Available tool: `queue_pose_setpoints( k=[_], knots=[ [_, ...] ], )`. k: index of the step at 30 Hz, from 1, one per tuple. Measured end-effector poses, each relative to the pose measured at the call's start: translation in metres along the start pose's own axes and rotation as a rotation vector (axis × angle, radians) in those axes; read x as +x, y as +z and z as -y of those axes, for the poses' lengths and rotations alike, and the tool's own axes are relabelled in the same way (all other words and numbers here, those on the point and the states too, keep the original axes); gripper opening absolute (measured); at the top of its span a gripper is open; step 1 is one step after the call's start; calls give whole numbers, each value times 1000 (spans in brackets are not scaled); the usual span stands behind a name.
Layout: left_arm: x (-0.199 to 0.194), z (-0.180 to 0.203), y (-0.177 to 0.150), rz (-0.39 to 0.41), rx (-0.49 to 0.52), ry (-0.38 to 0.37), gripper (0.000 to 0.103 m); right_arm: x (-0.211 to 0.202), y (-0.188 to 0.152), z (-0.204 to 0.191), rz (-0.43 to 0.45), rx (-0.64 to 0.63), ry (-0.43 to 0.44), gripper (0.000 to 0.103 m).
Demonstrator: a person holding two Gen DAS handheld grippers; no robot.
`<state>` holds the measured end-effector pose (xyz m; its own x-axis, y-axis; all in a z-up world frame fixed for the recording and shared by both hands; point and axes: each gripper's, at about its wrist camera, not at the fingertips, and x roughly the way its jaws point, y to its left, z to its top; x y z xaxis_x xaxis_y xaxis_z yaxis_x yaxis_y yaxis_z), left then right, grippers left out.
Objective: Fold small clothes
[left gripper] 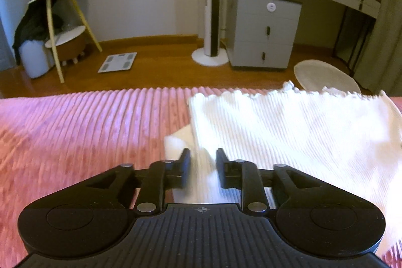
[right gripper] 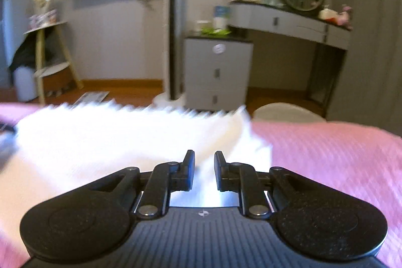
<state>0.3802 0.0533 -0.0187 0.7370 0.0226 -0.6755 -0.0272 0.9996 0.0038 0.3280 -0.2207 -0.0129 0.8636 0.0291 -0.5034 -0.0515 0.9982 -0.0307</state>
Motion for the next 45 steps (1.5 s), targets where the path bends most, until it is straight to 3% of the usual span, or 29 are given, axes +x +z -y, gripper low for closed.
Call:
queue_pose_setpoints(
  k=[2,5,9,13,18,23,30,33,36,40,43,45],
  knots=[
    [-9,2,-6,-9,15,5,45,-12,-16,-19,-6,-85,38,16],
    [-23,3,-13,-28,28,3,47,-9,-26,-28,-30,-150,42,19],
    [-53,1,-24,-14,57,20,56,-8,-15,-29,-68,-129,-118,20],
    [-85,-4,-32,0,25,-31,74,-37,-4,-23,-90,19,-120,22],
    [-125,-3,-55,-6,44,-99,79,-94,-7,-30,-96,118,-118,22],
    [-154,-23,-84,-20,-12,-177,84,-130,1,-51,-95,159,-111,22],
    [-159,-57,-91,-42,-112,-147,84,-154,23,-81,-44,300,-9,29],
    [-155,-60,-90,-48,-149,-143,84,-149,25,-87,-48,435,80,29],
    [-146,-57,-89,-65,-140,-122,84,-134,16,-92,-11,490,144,29],
    [-126,-54,-90,-73,-131,-87,84,-96,-15,-98,-18,473,160,26],
    [-106,-55,-81,-64,-182,-95,84,-55,-26,-92,-60,458,146,22],
    [-90,-53,-69,-54,-217,-124,84,-34,-25,-81,-43,471,141,22]
  ],
)
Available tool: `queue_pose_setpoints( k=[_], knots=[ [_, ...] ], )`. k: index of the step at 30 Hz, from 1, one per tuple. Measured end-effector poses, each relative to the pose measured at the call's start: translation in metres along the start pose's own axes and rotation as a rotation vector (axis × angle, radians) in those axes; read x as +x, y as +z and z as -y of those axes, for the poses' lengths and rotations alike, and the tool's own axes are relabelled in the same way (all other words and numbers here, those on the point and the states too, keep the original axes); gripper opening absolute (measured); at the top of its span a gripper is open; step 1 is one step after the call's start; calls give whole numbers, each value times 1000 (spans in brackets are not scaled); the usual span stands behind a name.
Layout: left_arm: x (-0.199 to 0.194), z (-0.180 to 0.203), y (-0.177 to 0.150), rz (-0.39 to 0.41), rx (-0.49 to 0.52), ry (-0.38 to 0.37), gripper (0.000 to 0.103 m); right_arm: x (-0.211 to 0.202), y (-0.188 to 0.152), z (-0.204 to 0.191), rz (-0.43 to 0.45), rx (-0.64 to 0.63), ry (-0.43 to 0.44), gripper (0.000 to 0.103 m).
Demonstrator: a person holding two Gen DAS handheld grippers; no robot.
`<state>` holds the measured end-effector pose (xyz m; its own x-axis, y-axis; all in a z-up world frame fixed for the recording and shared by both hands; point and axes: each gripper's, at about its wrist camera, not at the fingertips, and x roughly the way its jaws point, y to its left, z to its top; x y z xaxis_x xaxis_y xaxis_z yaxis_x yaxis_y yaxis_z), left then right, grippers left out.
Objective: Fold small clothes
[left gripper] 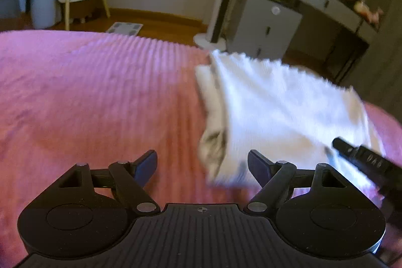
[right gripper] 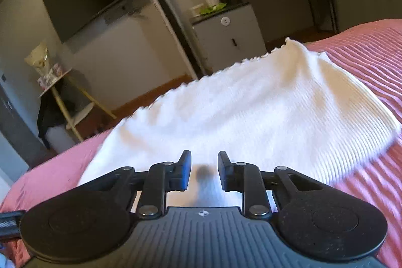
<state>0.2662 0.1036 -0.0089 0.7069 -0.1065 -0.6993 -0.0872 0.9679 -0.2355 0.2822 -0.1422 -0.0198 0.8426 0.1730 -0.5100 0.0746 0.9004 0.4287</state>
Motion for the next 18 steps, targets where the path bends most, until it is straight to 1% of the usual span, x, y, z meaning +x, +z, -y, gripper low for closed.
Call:
queue_pose_setpoints(
  k=[2,3,5,7,9,13,15,17,18],
  knots=[
    [19,7,12,-9,-16,-7,84,21,10,14,15,-5,-3,22],
    [31,12,17,-26,-13,-7,84,30,13,22,5,-12,-8,21],
    [54,22,25,-51,4,11,84,40,19,42,26,-3,-9,13],
    [70,28,28,-73,19,34,84,41,25,68,51,44,-3,5],
    [79,29,29,-87,14,36,84,40,31,91,81,96,0,2],
    [82,21,30,-90,-11,22,87,31,36,112,128,133,-32,3],
    [78,15,30,-86,-44,7,87,26,35,114,141,147,-84,3],
    [74,7,26,-93,-93,-19,87,18,34,112,154,167,-114,8],
    [73,5,25,-102,-113,-32,87,14,33,106,149,160,-122,14]
  ],
)
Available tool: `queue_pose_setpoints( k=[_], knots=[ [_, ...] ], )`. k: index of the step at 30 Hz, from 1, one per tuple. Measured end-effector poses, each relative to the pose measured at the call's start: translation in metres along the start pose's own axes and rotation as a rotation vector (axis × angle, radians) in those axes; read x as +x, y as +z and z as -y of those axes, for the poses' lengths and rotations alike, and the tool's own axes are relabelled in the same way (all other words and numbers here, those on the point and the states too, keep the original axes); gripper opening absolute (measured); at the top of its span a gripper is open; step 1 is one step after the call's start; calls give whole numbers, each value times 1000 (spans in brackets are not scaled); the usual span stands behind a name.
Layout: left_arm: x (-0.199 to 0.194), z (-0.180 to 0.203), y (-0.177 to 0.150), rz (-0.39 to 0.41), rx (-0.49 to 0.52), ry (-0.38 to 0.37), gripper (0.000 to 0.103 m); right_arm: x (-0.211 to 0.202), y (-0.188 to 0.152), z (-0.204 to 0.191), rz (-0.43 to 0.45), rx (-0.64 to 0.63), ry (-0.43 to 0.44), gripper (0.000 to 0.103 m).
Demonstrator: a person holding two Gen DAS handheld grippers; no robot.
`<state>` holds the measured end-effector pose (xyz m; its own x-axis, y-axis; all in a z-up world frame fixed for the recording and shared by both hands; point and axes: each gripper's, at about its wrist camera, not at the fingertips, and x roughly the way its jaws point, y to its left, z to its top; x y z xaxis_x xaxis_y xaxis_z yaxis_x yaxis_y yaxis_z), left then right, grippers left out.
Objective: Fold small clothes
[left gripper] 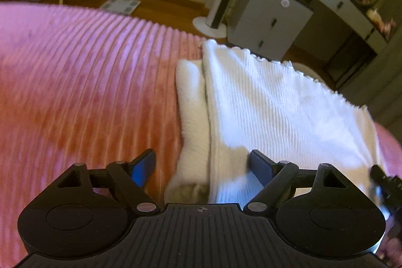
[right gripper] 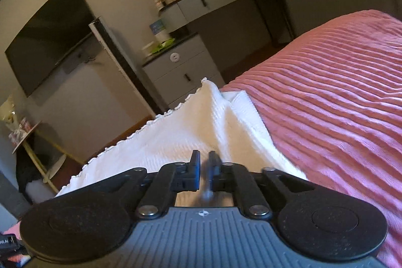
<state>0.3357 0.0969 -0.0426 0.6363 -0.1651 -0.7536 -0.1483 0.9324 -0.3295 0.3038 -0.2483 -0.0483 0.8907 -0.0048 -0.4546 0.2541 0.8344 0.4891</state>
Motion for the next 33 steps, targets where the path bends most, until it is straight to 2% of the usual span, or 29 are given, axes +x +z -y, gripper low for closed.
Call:
queue_pose_setpoints(
  k=[1,5,7,9,10,11,13,14,16,18,19,23,26,27,29,33],
  knots=[
    [0,0,-1,-6,-12,-9,87,-4,-2,-6,-8,-22,8,21],
    [-2,-3,-3,-43,-56,-73,85,-14,-17,-33,-94,-83,135,24],
    [-1,-3,-3,-52,-66,-88,84,-16,-24,-41,-125,-95,167,31],
    [0,-3,-3,-57,-59,-69,74,-14,-28,-49,-150,-123,211,31],
    [-1,-4,-3,-55,-58,-73,70,-14,-28,-52,-153,-131,221,31],
    [-2,-5,-2,-54,-65,-82,61,-14,-29,-55,-156,-141,231,31],
    [-3,-10,-1,-53,-88,-89,53,-14,-30,-58,-156,-149,251,31],
    [-3,-12,0,-52,-96,-91,45,-13,-30,-58,-156,-150,254,31],
    [-5,-15,1,-44,-100,-101,38,-12,-32,-62,-159,-170,248,30],
    [-6,-15,1,-29,-99,-113,35,-7,-37,-67,-169,-202,228,23],
    [-6,-14,-1,-25,-89,-108,36,-8,-39,-67,-171,-224,216,20],
    [0,-8,-4,-27,-59,-97,52,-5,-45,-73,-187,-287,196,19],
    [3,-3,-3,-31,-46,-89,54,-4,-54,-80,-180,-372,178,19],
    [3,-1,-3,-28,-34,-78,52,-6,-52,-80,-178,-360,177,19],
    [0,-1,-1,-25,-23,-70,36,-13,-46,-75,-168,-298,195,19],
    [-16,2,7,5,-23,-99,29,-28,-38,-71,-148,-299,170,19]
  ],
)
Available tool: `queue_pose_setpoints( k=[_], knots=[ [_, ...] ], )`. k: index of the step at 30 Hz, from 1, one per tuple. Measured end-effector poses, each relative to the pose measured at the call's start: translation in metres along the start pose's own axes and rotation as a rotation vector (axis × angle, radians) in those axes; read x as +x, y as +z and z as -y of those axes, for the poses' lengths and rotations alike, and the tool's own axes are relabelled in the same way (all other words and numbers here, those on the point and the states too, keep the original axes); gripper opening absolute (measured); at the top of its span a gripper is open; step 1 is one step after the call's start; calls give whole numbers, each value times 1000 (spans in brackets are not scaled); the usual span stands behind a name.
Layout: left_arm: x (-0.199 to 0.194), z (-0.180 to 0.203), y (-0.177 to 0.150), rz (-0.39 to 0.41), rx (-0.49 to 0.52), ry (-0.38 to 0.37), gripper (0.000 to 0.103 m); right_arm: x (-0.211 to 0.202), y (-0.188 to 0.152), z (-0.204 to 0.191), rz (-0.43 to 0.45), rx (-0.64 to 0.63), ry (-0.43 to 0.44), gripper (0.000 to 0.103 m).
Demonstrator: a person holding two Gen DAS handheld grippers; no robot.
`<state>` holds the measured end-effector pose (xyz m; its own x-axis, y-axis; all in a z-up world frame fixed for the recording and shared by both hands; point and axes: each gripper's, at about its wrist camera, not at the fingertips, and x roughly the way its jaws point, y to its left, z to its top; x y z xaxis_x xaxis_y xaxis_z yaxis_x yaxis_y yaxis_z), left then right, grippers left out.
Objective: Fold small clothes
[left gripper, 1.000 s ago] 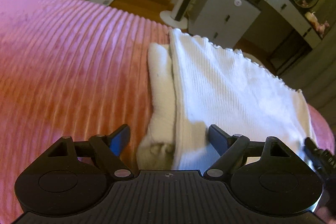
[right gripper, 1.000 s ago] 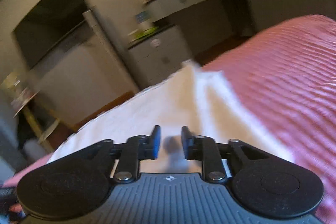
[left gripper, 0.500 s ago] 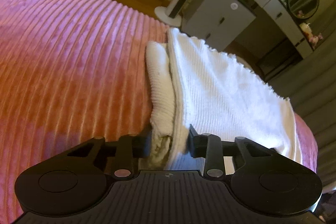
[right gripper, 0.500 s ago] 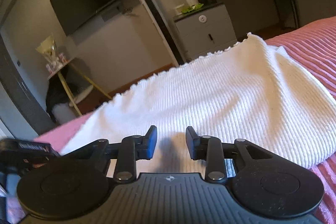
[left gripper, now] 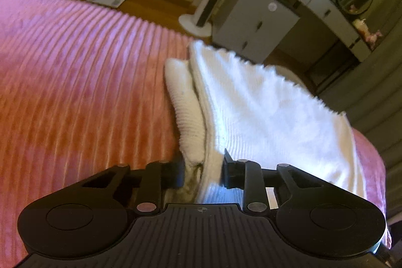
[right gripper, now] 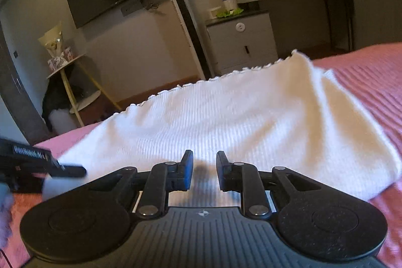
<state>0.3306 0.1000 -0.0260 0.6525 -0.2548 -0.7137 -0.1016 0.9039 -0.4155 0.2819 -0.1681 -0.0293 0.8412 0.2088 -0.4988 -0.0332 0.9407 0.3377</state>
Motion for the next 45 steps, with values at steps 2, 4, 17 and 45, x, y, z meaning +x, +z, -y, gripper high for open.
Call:
queue_pose_setpoints(
  k=[2,4,17,45],
  knots=[
    [-7,10,3,16,30,4,28,-6,0,-3,-17,5,21,19],
    [-13,19,5,33,41,-1,28,-7,-5,-13,-49,-38,33,19],
    [-32,147,-5,70,363,-3,26,-50,12,37,47,136,-85,19],
    [-5,153,-114,43,465,53,71,-17,6,106,-56,606,237,70]
  ],
)
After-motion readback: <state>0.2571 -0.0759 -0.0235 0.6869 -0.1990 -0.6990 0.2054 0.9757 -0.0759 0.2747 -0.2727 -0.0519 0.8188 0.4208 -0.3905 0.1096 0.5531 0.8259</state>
